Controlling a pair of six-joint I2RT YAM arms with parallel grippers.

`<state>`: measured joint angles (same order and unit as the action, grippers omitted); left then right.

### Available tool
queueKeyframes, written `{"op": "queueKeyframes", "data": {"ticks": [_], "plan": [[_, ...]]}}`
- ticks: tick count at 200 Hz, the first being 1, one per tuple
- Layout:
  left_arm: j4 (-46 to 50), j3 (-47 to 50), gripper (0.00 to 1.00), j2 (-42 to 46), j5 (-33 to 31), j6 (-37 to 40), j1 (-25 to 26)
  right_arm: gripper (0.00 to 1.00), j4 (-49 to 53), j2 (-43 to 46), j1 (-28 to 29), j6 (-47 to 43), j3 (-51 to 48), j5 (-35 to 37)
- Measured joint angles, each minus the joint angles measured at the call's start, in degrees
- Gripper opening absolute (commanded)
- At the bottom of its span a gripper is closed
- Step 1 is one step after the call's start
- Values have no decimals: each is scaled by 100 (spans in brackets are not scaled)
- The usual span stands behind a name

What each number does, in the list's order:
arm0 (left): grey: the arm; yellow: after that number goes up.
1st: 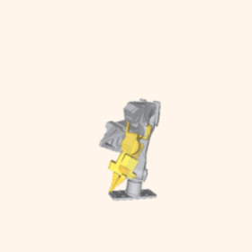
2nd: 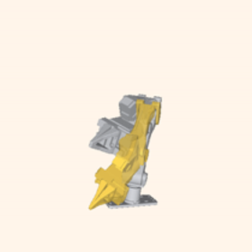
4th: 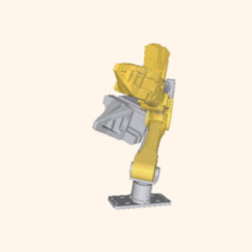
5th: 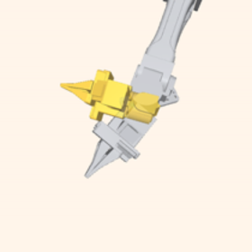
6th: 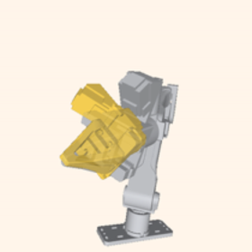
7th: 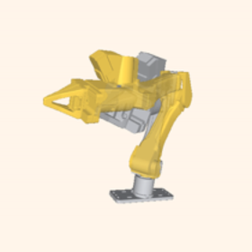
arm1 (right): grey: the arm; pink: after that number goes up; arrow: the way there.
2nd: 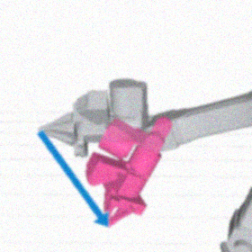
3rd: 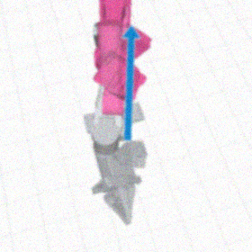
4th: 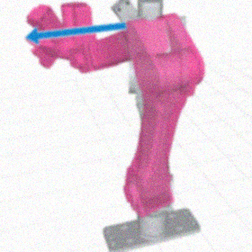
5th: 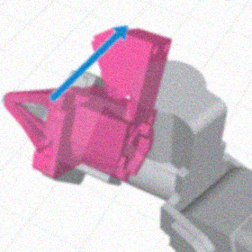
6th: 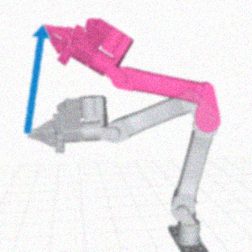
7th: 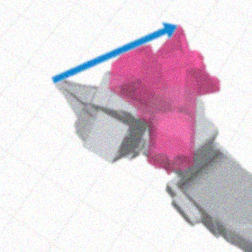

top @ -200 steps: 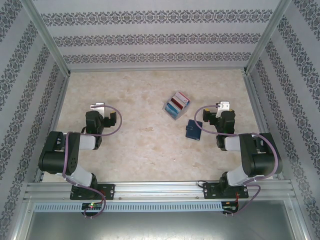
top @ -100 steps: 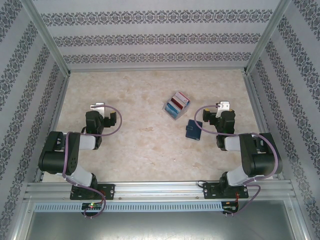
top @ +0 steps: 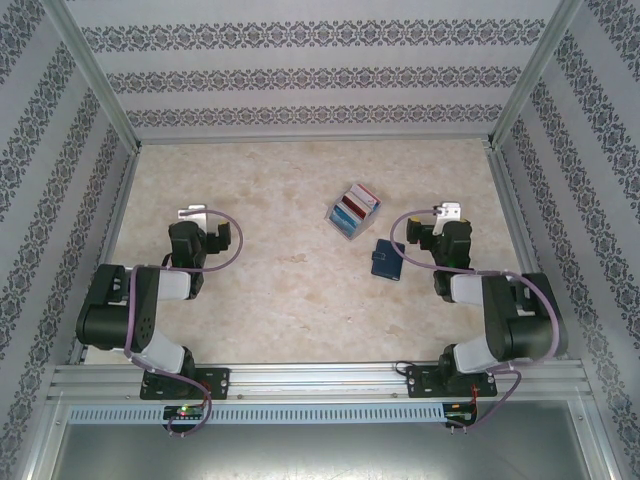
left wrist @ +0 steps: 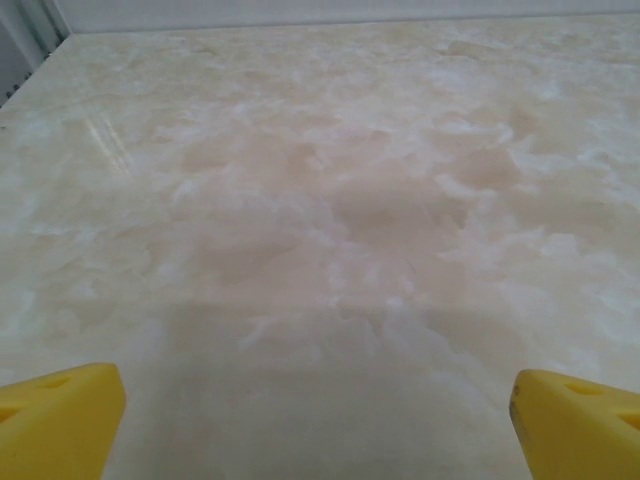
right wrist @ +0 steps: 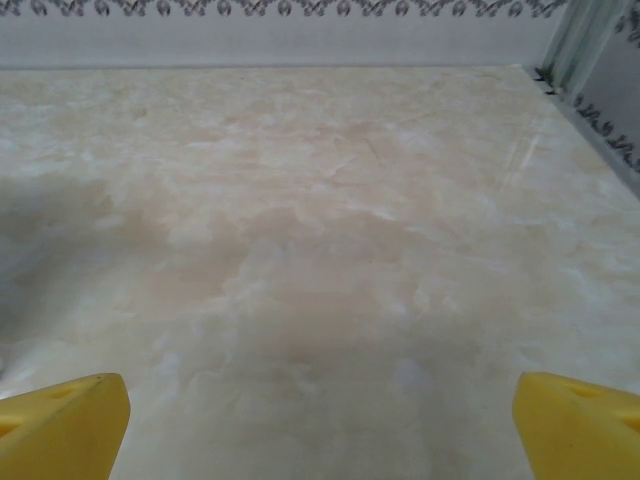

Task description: Put the credit cards into the card holder

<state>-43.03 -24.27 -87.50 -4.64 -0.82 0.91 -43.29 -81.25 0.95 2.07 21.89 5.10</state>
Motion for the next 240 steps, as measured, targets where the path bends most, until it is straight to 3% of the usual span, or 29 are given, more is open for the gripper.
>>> {"op": "queueKeyframes", "data": {"ticks": [29, 50, 83, 102, 118, 157, 186, 210, 240], "plan": [[1113, -404, 100, 723, -205, -39, 271, 98, 551, 1172, -9, 597, 184, 369], [2024, -911, 99, 1300, -286, -479, 389, 98, 730, 1635, -42, 1196, 299, 304], [3530, -1897, 99, 1818, -455, -1408, 391, 97, 1541, 970, -85, 1989, 1075, -730], [4645, -2378, 99, 2000, -922, -2393, 391, 94, 1886, 389, -42, 2387, 1464, -1519], [5239, -2562, 99, 2037, -1019, -3045, 382, 95, 2527, 114, 98, 2691, 1692, -1753], [5724, -2330, 100, 1864, -129, -3827, 415, 96, 4734, 55, 787, 2959, 2153, -1576], [5683, -1764, 100, 1840, 573, -4019, 798, 95, 5947, 70, 911, 3163, 2144, -1130], [5587, -1740, 99, 1672, 1156, -3989, 1257, 97, 6638, -31, 1224, 3191, 2179, -793], [5394, -1740, 99, 1504, 1810, -3941, 1449, 98, 7138, -376, 1692, 3215, 2507, -638]]}}
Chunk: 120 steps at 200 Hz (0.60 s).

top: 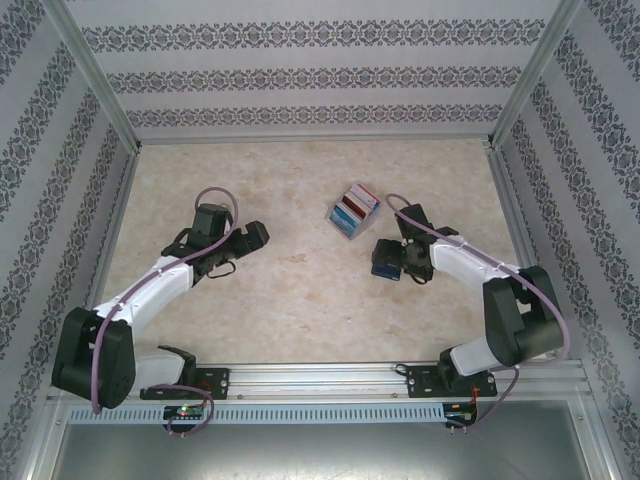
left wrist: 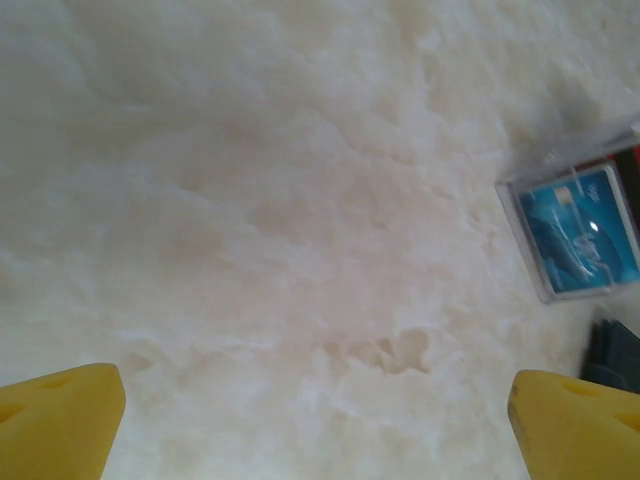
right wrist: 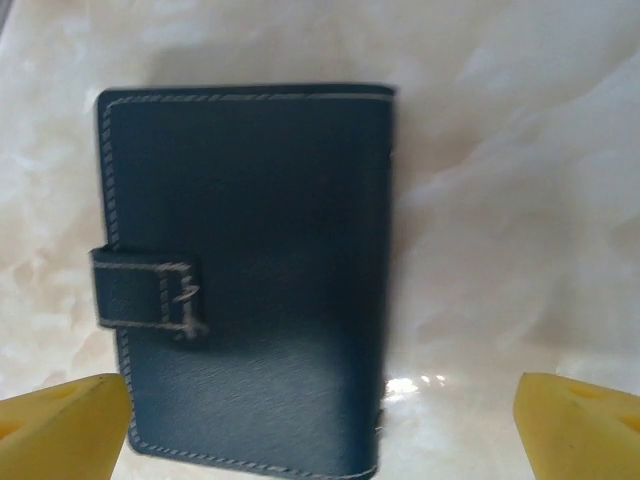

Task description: Put the credit cards into the card holder

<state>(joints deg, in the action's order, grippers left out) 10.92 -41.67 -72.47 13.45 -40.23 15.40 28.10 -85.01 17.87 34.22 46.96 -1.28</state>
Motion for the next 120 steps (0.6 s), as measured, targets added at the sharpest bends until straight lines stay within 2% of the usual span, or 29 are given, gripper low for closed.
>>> {"op": "queueKeyframes", "data": {"ticks": [60, 120], "plan": [[-369, -2, 98, -391, 778, 50, 0, 98, 170, -693, 529, 44, 564, 501], [-632, 0, 94, -490, 1233, 76, 4, 69, -61, -890, 625, 181, 372, 531]]}}
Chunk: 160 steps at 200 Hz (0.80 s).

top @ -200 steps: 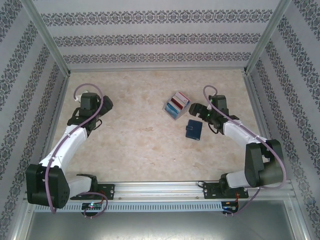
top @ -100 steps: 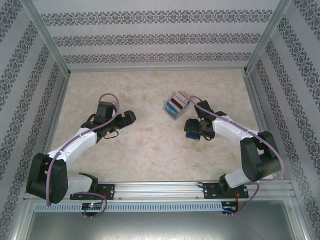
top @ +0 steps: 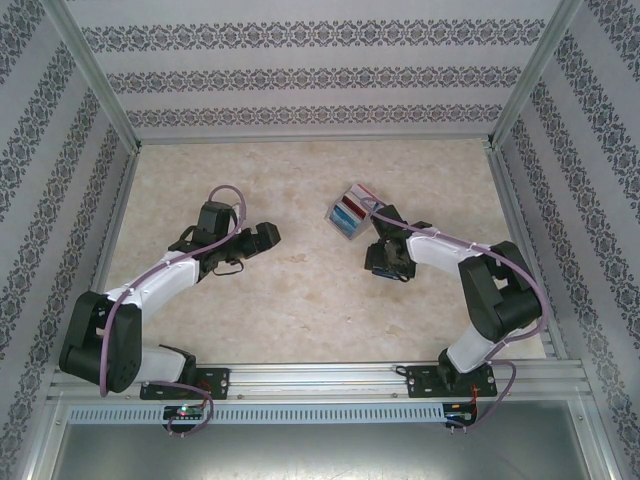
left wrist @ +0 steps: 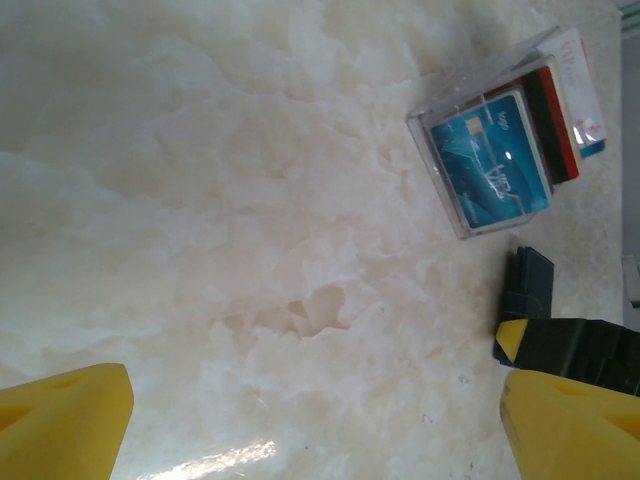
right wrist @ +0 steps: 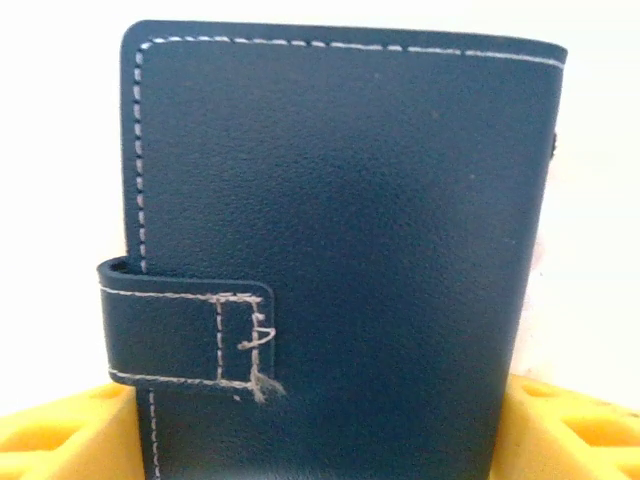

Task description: Put the credit cards into the card holder

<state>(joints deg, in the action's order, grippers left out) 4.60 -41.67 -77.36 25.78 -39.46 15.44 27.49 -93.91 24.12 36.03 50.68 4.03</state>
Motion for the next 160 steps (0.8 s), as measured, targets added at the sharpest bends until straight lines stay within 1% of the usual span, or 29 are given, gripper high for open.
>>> {"op": "queueKeyframes", "data": {"ticks": [8, 46, 70, 85, 94, 107, 135, 151, 160], "plan": [[-44, 0, 94, -55, 105, 4, 0, 67, -35, 44, 0, -20, -24, -2], [-238, 0, 94, -413, 516, 4, 37, 67, -221, 219, 0, -195, -155, -133], [-380, 0, 95, -459, 695, -7, 68, 64, -573, 385, 4, -409, -339, -610], [-444, 0, 96, -459, 804, -13, 74, 63, -828, 522, 15, -586, -529, -1047], [-483, 0, 96, -468, 879, -52, 74, 63, -953, 568, 63, -680, -599, -1325], [-614, 0, 96, -496, 1036, -120, 74, 64, -1147, 586, 240, -852, -673, -1705], [-826, -28, 96, -732, 1405, -249, 74, 64, -1523, 586, 863, -1213, -741, -2367], [-905, -57, 94, -916, 1622, -352, 74, 64, -1788, 586, 1174, -1390, -741, -2629], [-916, -85, 91, -1003, 1718, -400, 74, 64, -1912, 586, 1311, -1495, -741, -2721]]}}
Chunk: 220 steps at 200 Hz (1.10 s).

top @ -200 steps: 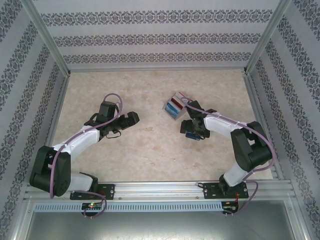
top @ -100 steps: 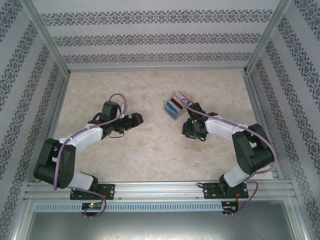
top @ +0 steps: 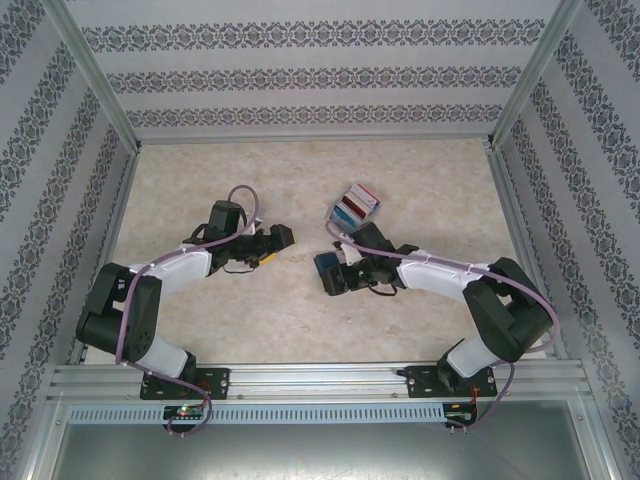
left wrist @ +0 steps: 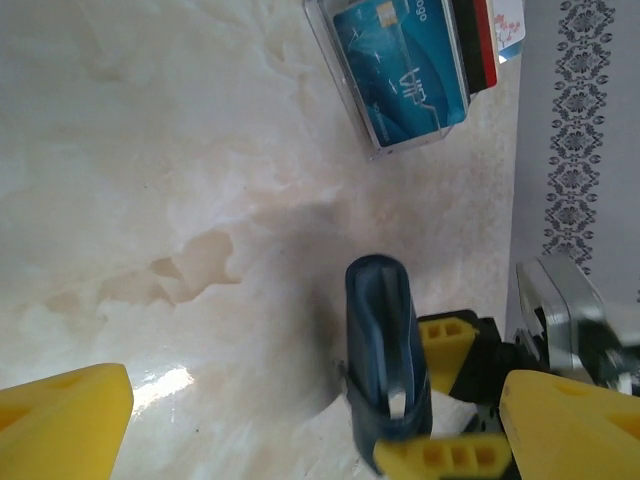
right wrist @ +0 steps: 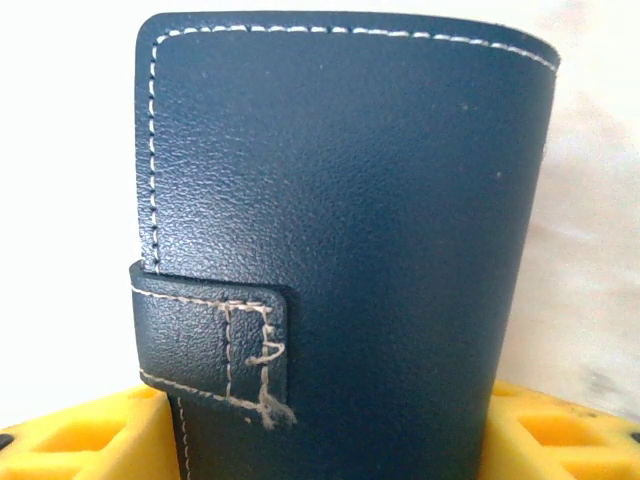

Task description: Put the credit cards into the card holder

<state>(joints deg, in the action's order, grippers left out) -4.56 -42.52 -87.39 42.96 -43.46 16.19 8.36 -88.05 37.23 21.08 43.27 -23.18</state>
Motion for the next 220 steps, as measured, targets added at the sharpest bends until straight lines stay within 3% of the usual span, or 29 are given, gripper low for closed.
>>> {"op": "queueKeyframes", "data": {"ticks": [22, 63, 102, 180, 202, 220], "plan": [[66, -116, 86, -155, 96, -59, 7, 64, -208, -2, 199, -184, 2, -164], [101, -236, 86, -243, 229, -181, 133, 61, -382, -332, 280, -415, 273, -404], [227, -472, 77, -535, 319, -221, 299, 63, -560, -560, 398, -479, 481, -437], [433, -546, 11, -579, 291, -400, 369, 68, -820, -726, 494, -498, 695, -210], [564, -629, 4, -579, 267, -448, 369, 74, -916, -702, 555, -481, 658, -17], [811, -769, 4, -579, 245, -527, 369, 71, -1036, -579, 629, -501, 544, 170]]}}
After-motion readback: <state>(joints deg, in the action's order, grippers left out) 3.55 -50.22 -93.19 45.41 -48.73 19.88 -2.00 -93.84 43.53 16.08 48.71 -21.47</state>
